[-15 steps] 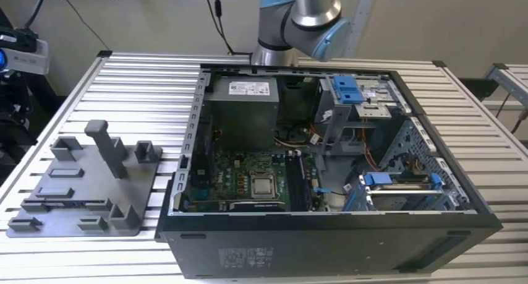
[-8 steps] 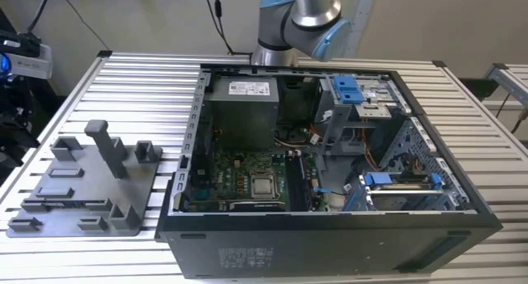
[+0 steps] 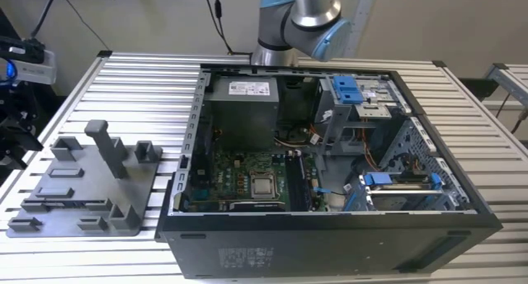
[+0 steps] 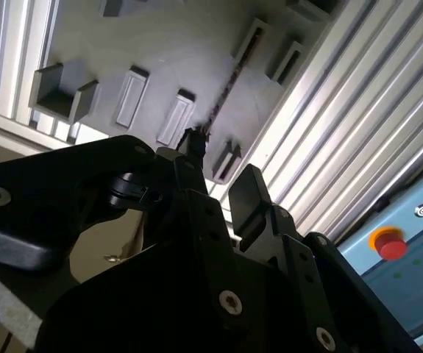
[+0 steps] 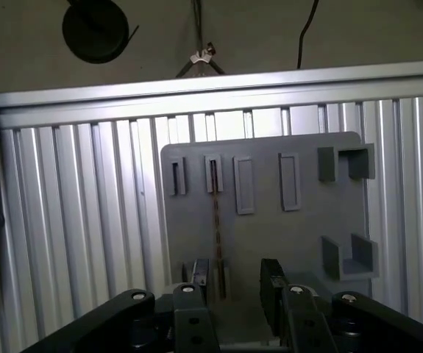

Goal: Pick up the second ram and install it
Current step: 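Pick up the second ram and move it above second insertion slot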

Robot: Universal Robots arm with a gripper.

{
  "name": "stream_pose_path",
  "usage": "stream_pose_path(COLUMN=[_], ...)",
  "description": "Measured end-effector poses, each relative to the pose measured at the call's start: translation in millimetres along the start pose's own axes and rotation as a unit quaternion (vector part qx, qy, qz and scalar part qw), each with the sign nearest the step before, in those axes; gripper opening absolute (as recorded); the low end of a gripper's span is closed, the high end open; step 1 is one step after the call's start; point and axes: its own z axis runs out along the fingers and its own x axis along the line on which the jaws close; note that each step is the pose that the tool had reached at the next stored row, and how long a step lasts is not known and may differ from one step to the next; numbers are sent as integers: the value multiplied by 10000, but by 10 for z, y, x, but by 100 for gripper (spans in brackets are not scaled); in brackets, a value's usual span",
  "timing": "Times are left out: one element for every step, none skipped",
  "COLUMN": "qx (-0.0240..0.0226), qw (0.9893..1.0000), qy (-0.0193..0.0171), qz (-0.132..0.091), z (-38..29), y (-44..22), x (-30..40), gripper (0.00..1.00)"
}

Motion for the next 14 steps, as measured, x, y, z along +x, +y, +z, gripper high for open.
stream_pose_path(qx=[-1, -1, 0, -1, -1, -1, -2, -2, -2, -2, -2, -2, -3, -3], qw=[10000, 10000, 10000, 10000, 10000, 10000, 10000, 10000, 10000, 10000, 10000, 10000, 10000, 10000], qy=[1, 1, 0, 0, 1, 1, 0, 1, 1, 1, 1, 1, 1, 1], qz=[0, 0, 0, 0, 0, 0, 0, 0, 0, 0, 0, 0, 0, 0], z=[8, 16, 27, 35, 43, 54, 63, 71, 80, 89, 98, 106, 116, 125], y=[0, 0, 0, 0, 0, 0, 0, 0, 0, 0, 0, 0, -1, -1], x=[-1, -2, -2, -2, -2, -3, -3, -3, -3, -3, -3, -3, -2, -2], gripper=[42, 42, 42, 42, 42, 42, 42, 42, 42, 42, 42, 42, 42, 42])
